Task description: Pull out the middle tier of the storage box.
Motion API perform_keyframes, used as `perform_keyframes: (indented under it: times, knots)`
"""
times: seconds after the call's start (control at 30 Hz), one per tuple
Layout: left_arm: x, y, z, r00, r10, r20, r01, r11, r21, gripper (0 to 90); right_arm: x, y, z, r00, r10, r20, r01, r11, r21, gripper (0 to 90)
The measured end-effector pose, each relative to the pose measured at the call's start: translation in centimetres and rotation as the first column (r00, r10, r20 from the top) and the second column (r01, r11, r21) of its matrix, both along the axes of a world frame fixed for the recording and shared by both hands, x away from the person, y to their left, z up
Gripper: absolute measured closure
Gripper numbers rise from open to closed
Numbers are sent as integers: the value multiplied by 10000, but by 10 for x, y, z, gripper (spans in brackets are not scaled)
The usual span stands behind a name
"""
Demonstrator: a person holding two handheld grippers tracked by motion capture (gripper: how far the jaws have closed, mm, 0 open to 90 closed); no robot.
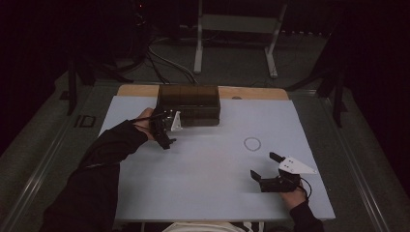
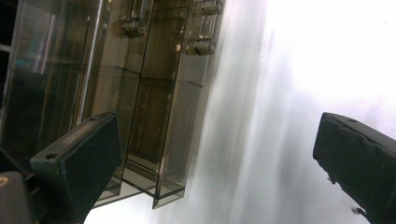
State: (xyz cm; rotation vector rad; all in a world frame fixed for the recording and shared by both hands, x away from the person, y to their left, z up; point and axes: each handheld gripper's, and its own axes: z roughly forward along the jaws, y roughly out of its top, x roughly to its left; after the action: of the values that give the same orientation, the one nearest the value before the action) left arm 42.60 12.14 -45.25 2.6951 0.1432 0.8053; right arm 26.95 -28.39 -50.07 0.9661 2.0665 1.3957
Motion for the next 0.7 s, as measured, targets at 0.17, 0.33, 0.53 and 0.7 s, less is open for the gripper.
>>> perform_keyframes:
  times: [0.17, 0.33, 0.53, 0.7]
  knots:
    - [7, 6, 7, 9985, -74, -537, 50, 9990, -442, 27, 0, 0, 0, 10000, 12, -2, -12, 10000, 5, 0]
    - [12, 10, 11, 9962, -484, -730, 417, 9950, -909, 27, 0, 0, 0, 10000, 20, -4, -20, 10000, 3, 0]
    - [24, 17, 20, 9852, -181, -1704, -27, 9927, -1208, 62, 0, 0, 0, 10000, 17, -7, -17, 10000, -13, 0]
    - [31, 18, 23, 9735, -240, -2274, -79, 9903, -1385, 62, 0, 0, 0, 10000, 29, -17, -29, 10000, 16, 0]
